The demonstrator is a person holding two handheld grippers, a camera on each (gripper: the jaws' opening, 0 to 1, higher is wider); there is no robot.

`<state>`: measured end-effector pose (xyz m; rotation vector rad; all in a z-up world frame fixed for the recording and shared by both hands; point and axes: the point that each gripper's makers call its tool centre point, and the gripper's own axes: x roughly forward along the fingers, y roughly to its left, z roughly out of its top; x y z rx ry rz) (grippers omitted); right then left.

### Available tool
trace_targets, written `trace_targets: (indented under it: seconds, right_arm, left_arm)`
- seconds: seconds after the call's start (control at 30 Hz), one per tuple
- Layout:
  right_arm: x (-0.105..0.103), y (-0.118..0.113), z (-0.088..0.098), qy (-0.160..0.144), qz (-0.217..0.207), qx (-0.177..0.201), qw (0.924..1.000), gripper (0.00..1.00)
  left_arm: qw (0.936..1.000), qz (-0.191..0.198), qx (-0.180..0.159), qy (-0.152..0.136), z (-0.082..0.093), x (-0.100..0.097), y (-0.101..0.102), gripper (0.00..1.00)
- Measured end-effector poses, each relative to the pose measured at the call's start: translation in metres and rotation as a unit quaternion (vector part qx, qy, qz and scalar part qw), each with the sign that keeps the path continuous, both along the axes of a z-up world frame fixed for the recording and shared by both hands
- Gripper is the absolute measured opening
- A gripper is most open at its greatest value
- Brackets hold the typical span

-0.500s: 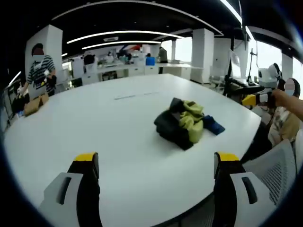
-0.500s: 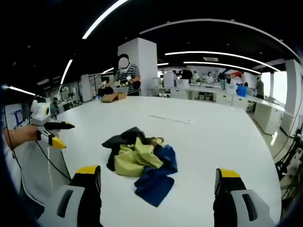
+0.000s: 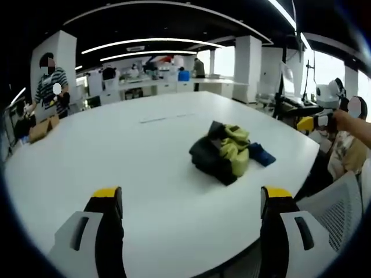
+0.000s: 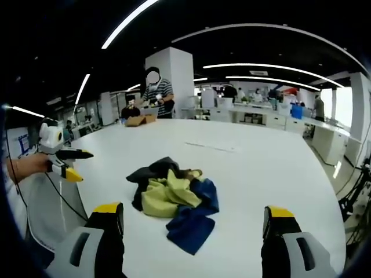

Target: Fold the garment on the visible template until the final outline fits inside the template.

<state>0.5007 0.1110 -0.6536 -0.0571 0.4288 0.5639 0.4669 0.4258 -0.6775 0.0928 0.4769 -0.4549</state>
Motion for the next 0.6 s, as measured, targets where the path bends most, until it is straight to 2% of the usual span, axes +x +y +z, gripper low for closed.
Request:
trace_targets:
  seconds: [0.17,0.27,0.4,0.6]
  right_arm:
    - [0.001,0.002,-0.001,0.001,0.005,0.004,1.0,0.99]
    - [0.002,0.004,-0.001,0.003,0.01,0.009,0.9999,0.99]
    - [0.006,0.007,-0.002,0.003,0.018,0.017,0.9997,0.99]
    - [0.013,0.013,-0.006,0.005,0.034,0.017,0.9993,0.92]
  left_arm:
    - [1.0,-0.005,0.001,-0.003,0.002,0.002,-0.002,0.93]
    - [0.9999,-0.008,0.003,-0.013,0.005,0.004,-0.003,0.84]
    - [0.9996,-0.017,0.005,-0.022,0.009,0.009,-0.006,0.81]
    - [0.9989,-0.035,0.004,-0.031,0.012,0.017,-0.013,0.73]
